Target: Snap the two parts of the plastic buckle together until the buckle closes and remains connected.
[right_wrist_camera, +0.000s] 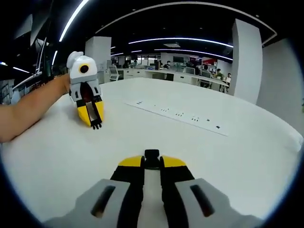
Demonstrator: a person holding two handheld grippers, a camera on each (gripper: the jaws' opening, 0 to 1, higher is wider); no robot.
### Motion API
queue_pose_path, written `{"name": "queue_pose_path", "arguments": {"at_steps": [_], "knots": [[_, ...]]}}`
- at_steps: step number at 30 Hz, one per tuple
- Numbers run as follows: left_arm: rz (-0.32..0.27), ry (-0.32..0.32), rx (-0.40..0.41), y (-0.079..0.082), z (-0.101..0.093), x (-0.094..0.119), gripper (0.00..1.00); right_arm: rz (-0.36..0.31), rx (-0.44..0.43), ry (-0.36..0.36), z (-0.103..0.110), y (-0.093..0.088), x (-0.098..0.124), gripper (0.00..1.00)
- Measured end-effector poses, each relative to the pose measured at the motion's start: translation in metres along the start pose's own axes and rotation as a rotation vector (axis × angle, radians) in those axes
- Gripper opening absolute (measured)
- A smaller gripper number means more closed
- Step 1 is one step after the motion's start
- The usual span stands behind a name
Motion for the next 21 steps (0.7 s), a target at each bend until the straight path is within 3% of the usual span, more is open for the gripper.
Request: {"name": "queue_pose_path", "arguments": {"at_steps": [16,21], "knots": [[-0.045,0.028,0.067,0.0027,0.0027,-0.0087,0.12,-0.011,0.016,0.019,0.0034,-0.0003,0.0005,0.11],[-0.029,0.047,0.082,0.0041,-0.0002,-0.0096,0.12,-0.011,0.006,0.024,0.0031,-0.0005,0.0004,0.11]]}}
Point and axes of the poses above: the point that each gripper's makers call its tool centre point, and the gripper's own axes: x roughly backward along the fingers, z roughly to its left, y roughly out of its top, the point moved 8 cm from there along x, roughly backward along the fingers, and after that the axes turned 3 degrees about y, right-handed, at the moved point
